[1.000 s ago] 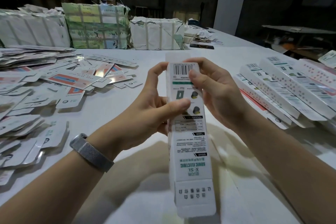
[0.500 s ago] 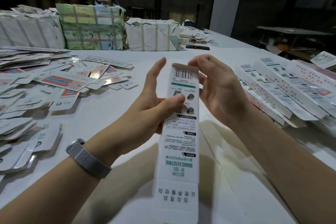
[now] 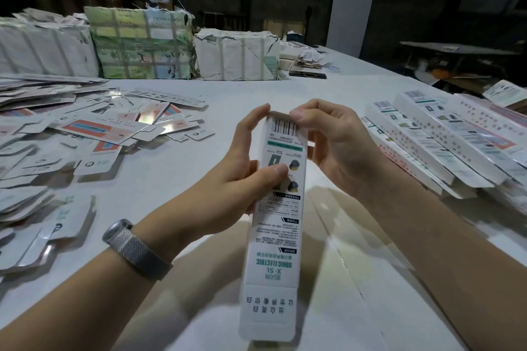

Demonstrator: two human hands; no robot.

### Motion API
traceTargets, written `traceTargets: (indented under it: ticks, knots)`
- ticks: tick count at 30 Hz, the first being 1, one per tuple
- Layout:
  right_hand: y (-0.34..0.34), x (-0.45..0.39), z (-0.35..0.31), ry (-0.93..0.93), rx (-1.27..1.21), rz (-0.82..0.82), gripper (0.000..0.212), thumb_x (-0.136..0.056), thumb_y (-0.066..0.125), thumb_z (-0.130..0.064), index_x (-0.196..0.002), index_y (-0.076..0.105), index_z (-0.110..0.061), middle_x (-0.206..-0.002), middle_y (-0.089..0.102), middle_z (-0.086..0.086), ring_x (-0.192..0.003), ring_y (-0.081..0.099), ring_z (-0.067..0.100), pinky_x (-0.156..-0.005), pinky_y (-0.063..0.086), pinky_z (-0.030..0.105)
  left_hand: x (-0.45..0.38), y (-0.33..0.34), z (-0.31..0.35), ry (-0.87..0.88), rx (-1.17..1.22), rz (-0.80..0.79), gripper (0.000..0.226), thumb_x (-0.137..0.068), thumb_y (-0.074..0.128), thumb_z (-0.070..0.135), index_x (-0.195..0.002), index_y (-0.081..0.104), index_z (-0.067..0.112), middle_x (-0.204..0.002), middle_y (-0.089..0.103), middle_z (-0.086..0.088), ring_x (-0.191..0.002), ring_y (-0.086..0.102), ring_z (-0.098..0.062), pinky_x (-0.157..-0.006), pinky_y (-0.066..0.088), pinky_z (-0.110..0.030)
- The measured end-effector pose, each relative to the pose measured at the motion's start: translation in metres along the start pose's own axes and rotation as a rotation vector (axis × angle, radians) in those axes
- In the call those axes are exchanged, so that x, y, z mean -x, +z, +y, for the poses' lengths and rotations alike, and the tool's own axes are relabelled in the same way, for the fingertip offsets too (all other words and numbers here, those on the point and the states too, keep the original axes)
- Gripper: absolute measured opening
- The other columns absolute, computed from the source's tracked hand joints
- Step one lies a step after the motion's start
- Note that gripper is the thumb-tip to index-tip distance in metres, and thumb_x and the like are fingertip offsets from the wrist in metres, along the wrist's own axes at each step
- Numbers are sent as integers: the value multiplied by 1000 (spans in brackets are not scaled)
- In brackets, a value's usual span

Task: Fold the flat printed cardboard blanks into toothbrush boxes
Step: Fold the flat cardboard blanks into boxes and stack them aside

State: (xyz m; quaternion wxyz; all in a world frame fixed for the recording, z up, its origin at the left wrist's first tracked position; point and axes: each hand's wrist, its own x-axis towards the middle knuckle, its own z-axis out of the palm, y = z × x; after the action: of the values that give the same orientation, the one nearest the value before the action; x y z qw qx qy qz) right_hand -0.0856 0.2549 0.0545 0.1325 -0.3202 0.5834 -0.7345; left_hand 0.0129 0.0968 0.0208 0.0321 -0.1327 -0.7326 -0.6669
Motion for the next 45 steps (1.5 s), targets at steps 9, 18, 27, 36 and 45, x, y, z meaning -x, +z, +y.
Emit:
traceTargets:
  ticks: [9, 18, 27, 36, 45]
  knots:
    - [2, 1, -2, 4, 21, 51, 20, -90, 55, 5, -79, 65, -9, -71, 69, 3, -71, 67, 16, -61, 55, 25, 0, 0, 2, 0, 31, -30, 76, -87, 66, 30, -134, 21, 70, -113, 70, -20, -97, 69, -41, -84, 54, -66]
    - [-2, -2, -1, 1, 104, 85, 25, -88, 54, 0, -68, 62, -13, -67, 67, 3, -69, 67, 15, -63, 54, 29, 0, -5, 4, -59, 76, -141, 81, -89, 58, 25, -138, 9, 67, -119, 71, -8, -101, 70, -36, -73, 60, -46]
    - [-8, -3, 1, -1, 130, 18, 16, -87, 59, -13, -75, 69, -15, -74, 69, 3, -77, 67, 14, -66, 55, 31, 0, -5, 2, -41, 43, -95, 71, -91, 55, 29, -136, 15, 66, -116, 72, -3, -102, 70, -34, -78, 60, -54]
    - [0, 1, 6, -44, 84, -21, 17, -90, 61, -25, -90, 74, -14, -84, 72, 4, -87, 68, 18, -71, 57, 31, -1, -8, 1, -9, 168, 3, 47, -88, 60, 21, -112, 42, 57, -115, 71, -12, -101, 65, -52, -80, 53, -70]
    - [6, 3, 8, 18, -71, -62, 24, -91, 54, -23, -100, 73, -13, -98, 73, 6, -96, 69, 18, -75, 57, 33, -1, -5, 1, 61, 160, 54, 50, -89, 57, 14, -116, 42, 53, -101, 72, -12, -94, 65, -52, -76, 57, -64]
